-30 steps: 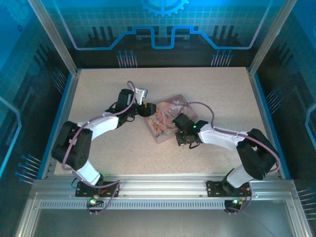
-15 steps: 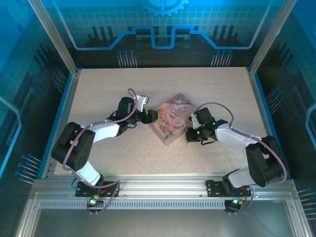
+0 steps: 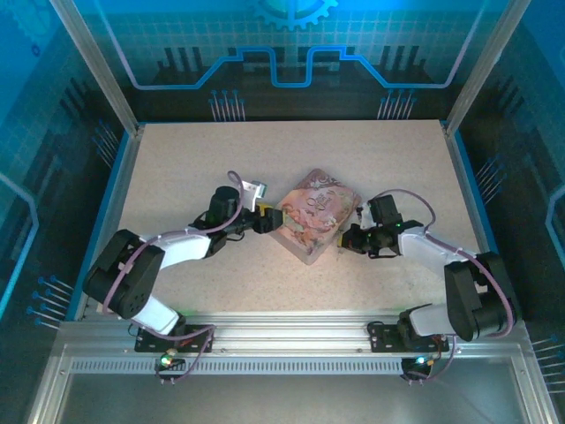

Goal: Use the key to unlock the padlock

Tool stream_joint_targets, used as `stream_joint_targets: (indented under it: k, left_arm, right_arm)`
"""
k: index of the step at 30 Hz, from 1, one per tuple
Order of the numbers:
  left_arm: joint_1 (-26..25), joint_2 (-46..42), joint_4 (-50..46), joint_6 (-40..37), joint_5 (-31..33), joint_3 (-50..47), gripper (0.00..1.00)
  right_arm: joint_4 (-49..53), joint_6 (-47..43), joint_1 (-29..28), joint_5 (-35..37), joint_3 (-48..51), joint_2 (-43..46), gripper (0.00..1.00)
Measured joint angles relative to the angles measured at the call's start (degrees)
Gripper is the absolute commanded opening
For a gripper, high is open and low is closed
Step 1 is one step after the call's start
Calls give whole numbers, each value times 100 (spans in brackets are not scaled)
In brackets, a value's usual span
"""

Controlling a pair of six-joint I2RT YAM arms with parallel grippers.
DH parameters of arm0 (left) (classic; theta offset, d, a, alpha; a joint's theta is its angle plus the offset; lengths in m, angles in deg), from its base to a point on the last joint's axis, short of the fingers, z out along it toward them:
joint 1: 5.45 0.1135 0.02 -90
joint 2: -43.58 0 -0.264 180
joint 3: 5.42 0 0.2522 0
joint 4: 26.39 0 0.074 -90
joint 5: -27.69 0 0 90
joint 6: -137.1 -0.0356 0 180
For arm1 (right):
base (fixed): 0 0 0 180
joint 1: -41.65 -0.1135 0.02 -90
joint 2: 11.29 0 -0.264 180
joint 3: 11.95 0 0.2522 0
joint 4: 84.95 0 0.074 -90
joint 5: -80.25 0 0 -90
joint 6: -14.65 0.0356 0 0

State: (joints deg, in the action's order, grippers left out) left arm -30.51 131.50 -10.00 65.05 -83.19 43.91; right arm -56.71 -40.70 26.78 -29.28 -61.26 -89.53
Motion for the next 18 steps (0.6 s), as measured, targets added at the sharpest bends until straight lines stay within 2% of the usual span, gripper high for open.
stream_joint_targets:
  k: [5,10,15,18]
  left_arm:
    - [-83,-138,162,31,129,-210,63]
    - [-129,-306,142,149,205,-343,63]
    - [-216,-525,-79,168,247,-424,63]
    - [-278,-603,-201,170,264,-426,63]
  right_arm:
    - [-184,192,7,-4,37,0,7]
    - [-415,310,4,-68,153,0,7]
    - [-651,931,4,-46,310,9,7]
    - [-911,1333,0,-57,424,13,10]
